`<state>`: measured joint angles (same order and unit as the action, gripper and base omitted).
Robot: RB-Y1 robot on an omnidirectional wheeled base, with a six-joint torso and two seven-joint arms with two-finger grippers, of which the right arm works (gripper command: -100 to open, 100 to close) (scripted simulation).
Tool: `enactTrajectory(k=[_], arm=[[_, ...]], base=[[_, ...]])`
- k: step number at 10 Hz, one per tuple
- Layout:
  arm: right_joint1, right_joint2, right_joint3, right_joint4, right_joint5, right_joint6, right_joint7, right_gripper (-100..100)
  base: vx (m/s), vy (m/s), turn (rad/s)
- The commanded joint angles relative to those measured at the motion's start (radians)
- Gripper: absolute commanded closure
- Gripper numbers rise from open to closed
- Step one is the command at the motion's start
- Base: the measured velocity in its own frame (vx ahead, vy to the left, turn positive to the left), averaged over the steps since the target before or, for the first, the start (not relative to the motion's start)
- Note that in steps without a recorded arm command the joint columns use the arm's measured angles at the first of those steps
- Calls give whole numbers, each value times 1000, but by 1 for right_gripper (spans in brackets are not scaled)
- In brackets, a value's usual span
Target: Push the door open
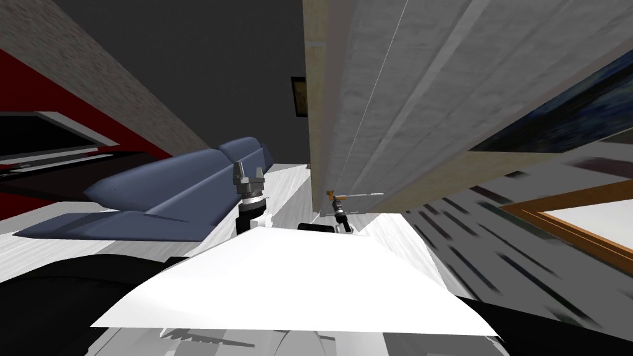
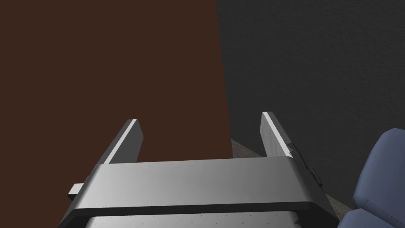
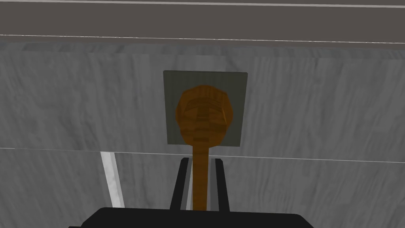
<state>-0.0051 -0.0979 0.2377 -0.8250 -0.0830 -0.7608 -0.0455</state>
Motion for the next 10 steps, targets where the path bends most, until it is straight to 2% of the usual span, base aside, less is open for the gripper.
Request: enactTrajectory(k=[1,4,10], arm=[[-8,-8,27,8,-1,-3,-3,100],[-20,-7,76,15,4,-4,-7,100],[-53,0,216,33,16,-6,-20,100]], base=[[-190,-161,-14],[-134,-157,11],[-159,-171,3]])
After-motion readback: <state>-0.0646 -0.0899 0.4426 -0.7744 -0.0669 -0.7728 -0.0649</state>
